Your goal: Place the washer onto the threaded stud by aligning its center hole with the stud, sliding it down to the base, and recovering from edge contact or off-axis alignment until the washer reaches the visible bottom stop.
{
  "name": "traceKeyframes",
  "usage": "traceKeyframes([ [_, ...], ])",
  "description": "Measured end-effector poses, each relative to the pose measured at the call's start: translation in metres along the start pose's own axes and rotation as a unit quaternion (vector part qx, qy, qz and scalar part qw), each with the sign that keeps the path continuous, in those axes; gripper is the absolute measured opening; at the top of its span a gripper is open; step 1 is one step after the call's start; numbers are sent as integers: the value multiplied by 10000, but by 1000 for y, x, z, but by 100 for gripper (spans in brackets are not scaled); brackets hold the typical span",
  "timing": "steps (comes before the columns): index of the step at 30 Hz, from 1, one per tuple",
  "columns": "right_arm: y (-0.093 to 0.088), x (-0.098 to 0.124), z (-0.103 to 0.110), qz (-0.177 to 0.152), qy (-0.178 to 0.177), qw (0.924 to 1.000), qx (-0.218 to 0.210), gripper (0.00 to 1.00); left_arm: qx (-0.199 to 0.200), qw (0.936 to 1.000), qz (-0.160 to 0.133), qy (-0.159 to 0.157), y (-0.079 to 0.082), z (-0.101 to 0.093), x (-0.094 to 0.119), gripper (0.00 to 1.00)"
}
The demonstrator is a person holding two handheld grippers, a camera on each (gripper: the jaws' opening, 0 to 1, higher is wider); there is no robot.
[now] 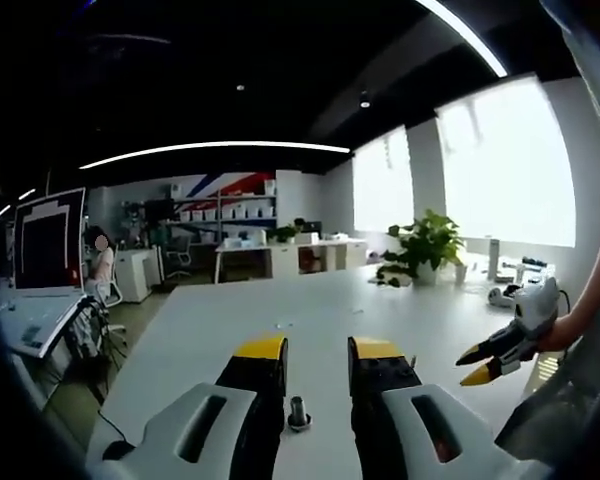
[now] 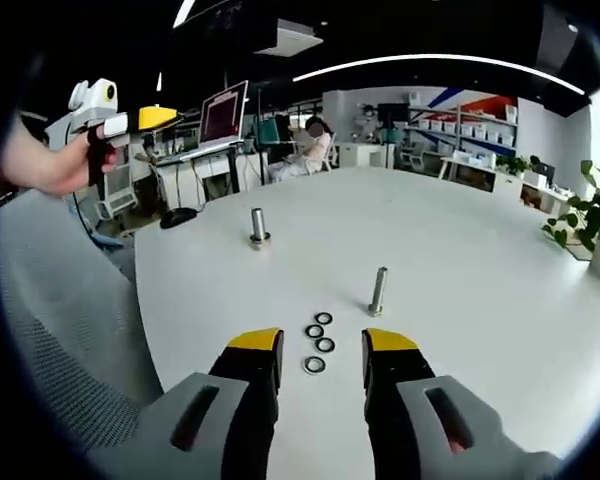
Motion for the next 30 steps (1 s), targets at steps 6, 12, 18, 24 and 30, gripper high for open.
traceKeyframes([
  [6, -15, -11, 4, 137, 105, 9998, -48, 32, -54, 10000, 68, 5, -2, -1, -1, 22],
  [12, -23, -18, 6, 201, 214, 9996, 43, 30, -73, 9999, 84, 47, -3, 1, 0, 22],
  [18, -29, -23, 6, 291, 243, 9993, -5, 29, -77, 9998, 157, 43, -5, 0, -1, 22],
  [24, -33, -27, 7, 352, 313, 9989, 34, 27, -69, 9998, 196, 20, -7, 0, -2, 22],
  [30, -35, -30, 9, 380, 327, 9987, 117, 25, -67, 9997, 214, 8, -8, 0, -2, 22],
])
Point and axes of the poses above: the point that each gripper's makers call its tool centre point, and the gripper's own axes: x roughly backward along the fingers, z roughly to its left, y roughly out of its top, the point moved 8 cm from there along x, roughly backward along the fingers, and after that the axes turned 11 degrees about x, right-handed, at the moved point
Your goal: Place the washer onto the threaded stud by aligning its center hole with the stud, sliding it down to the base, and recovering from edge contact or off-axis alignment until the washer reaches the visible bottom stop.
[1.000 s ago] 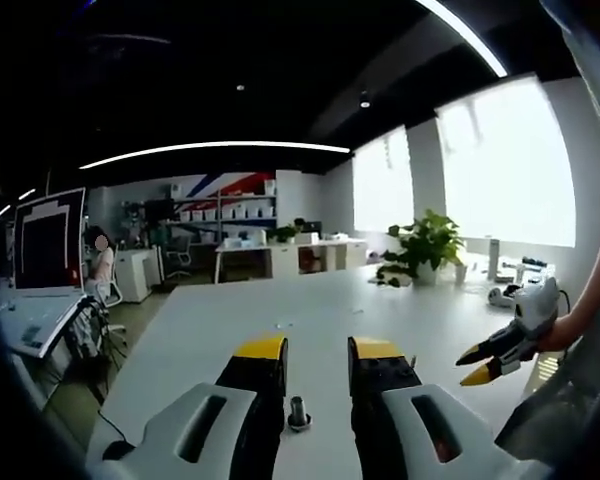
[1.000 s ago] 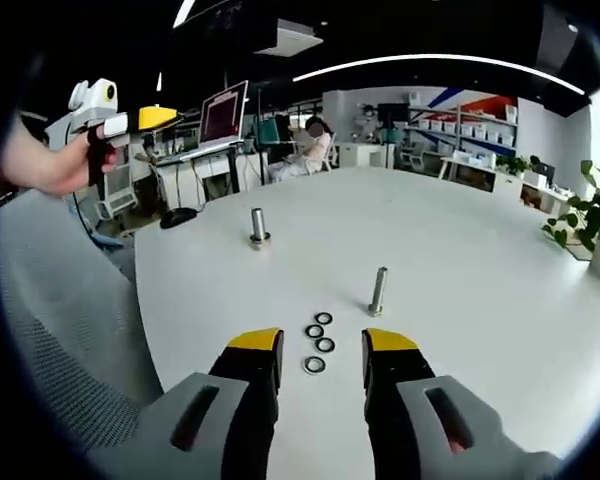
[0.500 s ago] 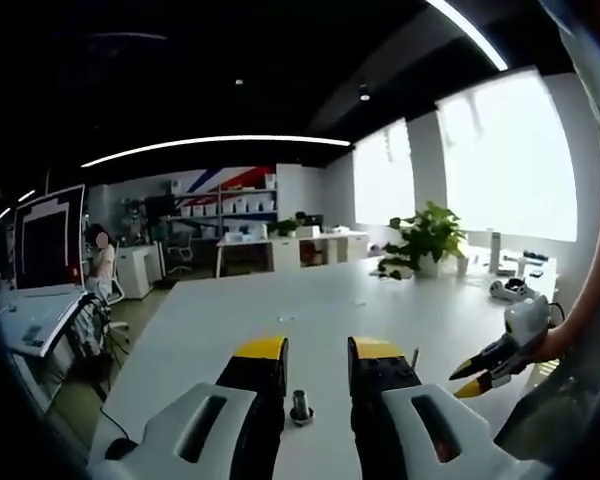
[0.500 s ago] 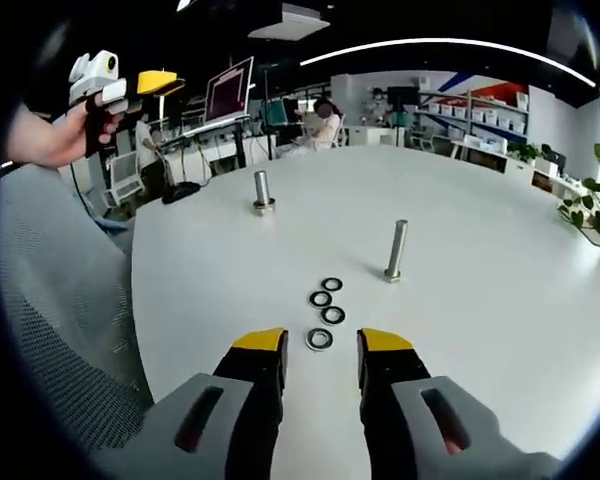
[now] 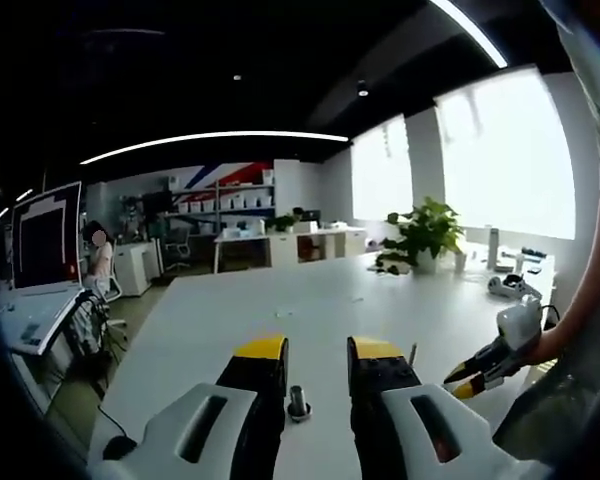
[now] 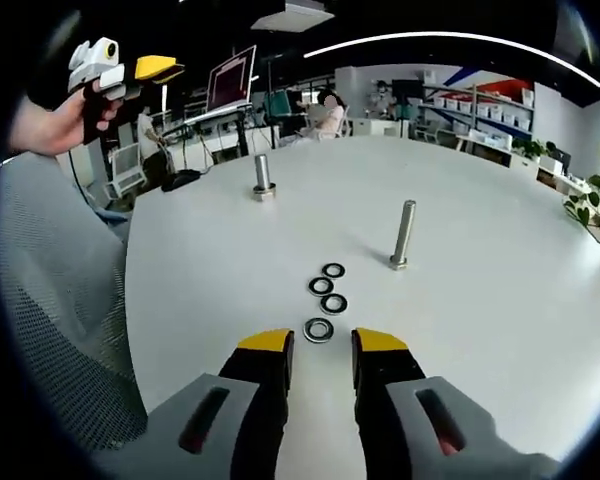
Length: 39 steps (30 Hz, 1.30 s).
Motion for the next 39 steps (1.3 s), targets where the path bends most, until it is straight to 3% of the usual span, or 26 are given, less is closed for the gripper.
traceKeyframes([
  [17, 2, -7, 2, -221, 51, 9995, 224, 19, -48, 9999, 117, -57, -3, -2, -1, 21],
  [39, 4, -10, 2, -154, 136, 9995, 234, 13, -100, 9997, 213, -42, -5, -3, -2, 20],
])
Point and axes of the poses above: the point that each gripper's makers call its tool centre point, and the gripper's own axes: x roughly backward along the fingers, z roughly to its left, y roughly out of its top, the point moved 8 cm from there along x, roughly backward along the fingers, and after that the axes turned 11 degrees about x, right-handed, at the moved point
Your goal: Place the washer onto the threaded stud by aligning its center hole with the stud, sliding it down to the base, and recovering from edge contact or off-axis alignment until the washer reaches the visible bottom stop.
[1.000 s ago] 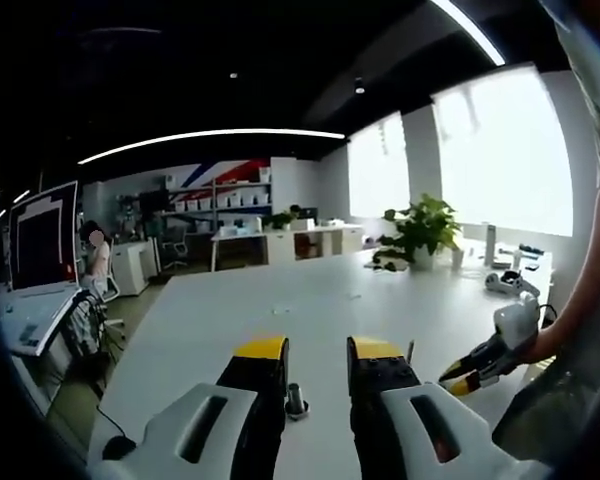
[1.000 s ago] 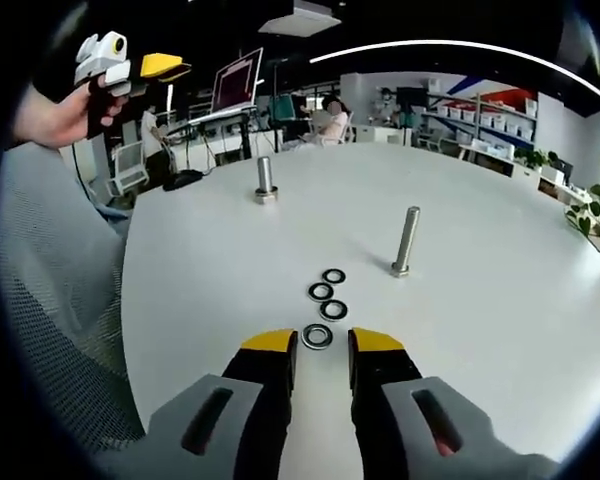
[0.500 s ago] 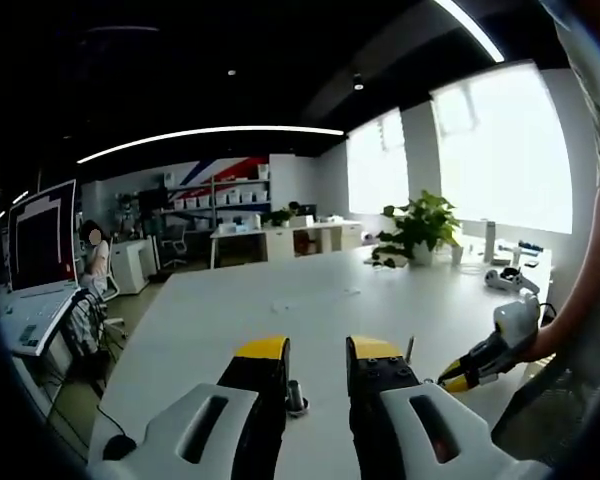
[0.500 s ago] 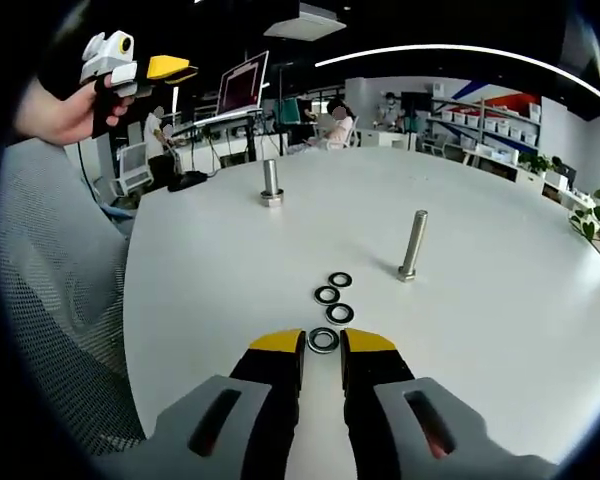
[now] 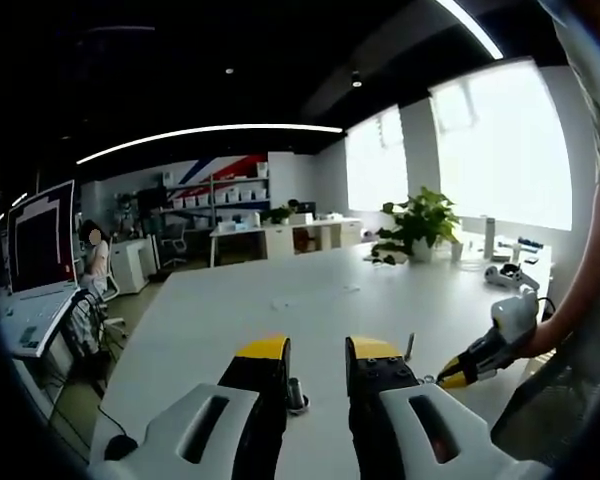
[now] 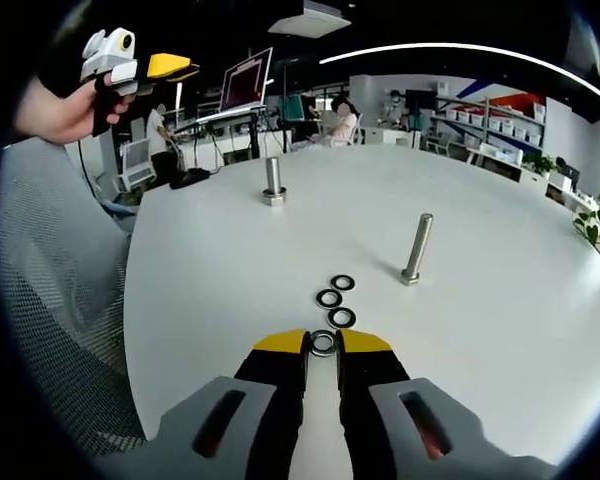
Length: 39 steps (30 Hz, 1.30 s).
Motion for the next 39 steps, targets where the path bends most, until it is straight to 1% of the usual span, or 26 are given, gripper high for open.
traceKeyframes([
  [6, 0, -1, -2, 39, -39, 10000, 26, 13, -17, 10000, 8, 15, -1, 1, 0, 20],
  [9, 0, 0, -5, 92, -106, 9999, -71, 13, -22, 10000, 24, 18, -1, 1, -1, 20],
  [22, 6, 10, -11, 21, -222, 9997, -59, 13, -45, 10000, 53, 14, -2, 1, -1, 20],
  [27, 15, 13, -17, -58, -291, 9996, -16, 13, -53, 10000, 47, 14, -2, 1, -2, 20],
  [30, 23, 14, -22, -153, -353, 9993, 17, 13, -47, 10000, 55, 15, -3, 1, -2, 20],
  [39, 55, 11, -45, -449, -577, 9972, 123, 13, -32, 10000, 50, 25, -3, 1, -2, 20],
])
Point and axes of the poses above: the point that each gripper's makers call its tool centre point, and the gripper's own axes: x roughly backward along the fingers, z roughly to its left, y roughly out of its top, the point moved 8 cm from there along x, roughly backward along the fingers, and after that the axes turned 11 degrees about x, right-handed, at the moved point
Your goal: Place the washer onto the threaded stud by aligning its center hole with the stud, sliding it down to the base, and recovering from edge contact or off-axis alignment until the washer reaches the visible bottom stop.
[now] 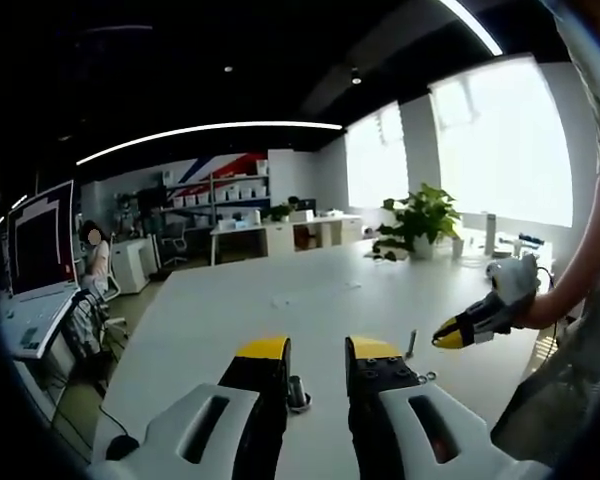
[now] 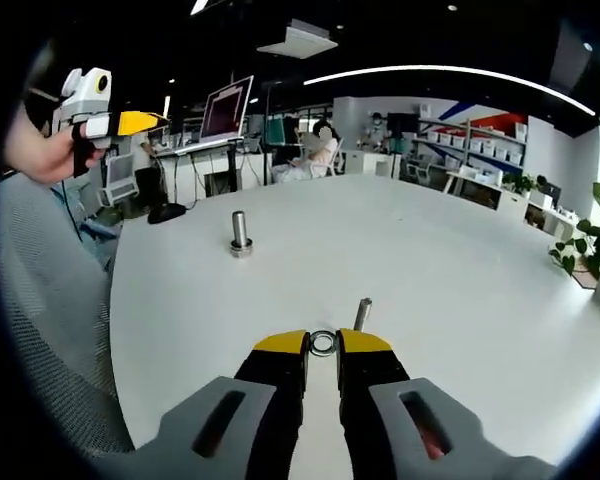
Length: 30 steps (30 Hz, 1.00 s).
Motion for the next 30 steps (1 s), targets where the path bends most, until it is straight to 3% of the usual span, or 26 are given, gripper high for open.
traceKeyframes([
  [11, 17, -18, -21, -89, -169, 9997, 126, 13, 5, 10000, -2, 10, 0, 0, 0, 20],
  [30, 12, -30, -23, 131, -162, 9997, 135, 13, 35, 10000, -24, 36, 1, 2, 1, 20],
])
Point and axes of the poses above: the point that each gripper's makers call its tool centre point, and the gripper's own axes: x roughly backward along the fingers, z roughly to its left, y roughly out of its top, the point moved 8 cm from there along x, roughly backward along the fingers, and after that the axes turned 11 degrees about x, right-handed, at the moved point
